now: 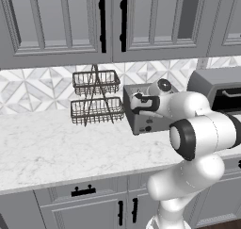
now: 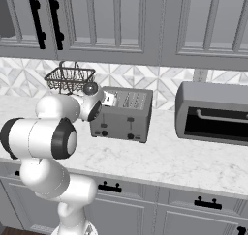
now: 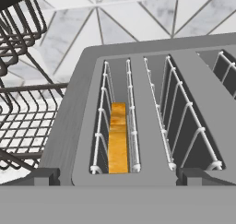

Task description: Start the toaster. Once the lever pops up, take the bread to the plate on the dining counter.

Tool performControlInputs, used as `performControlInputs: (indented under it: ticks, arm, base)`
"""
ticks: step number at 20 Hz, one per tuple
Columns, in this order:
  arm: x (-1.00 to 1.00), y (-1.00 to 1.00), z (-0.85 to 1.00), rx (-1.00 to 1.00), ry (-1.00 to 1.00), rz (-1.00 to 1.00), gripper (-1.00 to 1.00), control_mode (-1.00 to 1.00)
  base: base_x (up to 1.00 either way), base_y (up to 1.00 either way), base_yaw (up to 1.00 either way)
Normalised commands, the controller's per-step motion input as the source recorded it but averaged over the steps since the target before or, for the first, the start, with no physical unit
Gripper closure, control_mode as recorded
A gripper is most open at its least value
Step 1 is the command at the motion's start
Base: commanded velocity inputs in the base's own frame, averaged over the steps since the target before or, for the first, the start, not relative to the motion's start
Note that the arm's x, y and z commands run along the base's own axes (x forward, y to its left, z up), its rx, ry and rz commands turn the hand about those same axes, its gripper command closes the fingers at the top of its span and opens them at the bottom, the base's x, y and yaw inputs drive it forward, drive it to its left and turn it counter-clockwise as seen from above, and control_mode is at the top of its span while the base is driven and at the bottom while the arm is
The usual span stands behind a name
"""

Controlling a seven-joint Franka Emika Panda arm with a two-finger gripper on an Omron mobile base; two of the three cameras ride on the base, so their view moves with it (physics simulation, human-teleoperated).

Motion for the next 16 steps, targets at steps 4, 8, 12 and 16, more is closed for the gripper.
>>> performControlInputs:
  ticks: [4, 8, 12, 16]
  arm:
    - [0.00, 0.00, 0.00, 0.00, 0.00, 0.00, -1.00, -1.00]
    - [0.00, 0.00, 0.00, 0.00, 0.00, 0.00, -1.00, -1.00]
    - [0.00, 0.00, 0.00, 0.00, 0.00, 0.00, -1.00, -1.00]
    - [0.00, 0.00, 0.00, 0.00, 0.00, 0.00, -1.00, -1.00]
  base:
    - [0.00, 0.00, 0.00]
    - [0.00, 0.00, 0.00]
    - [0.00, 0.00, 0.00]
    - [0.00, 0.00, 0.00]
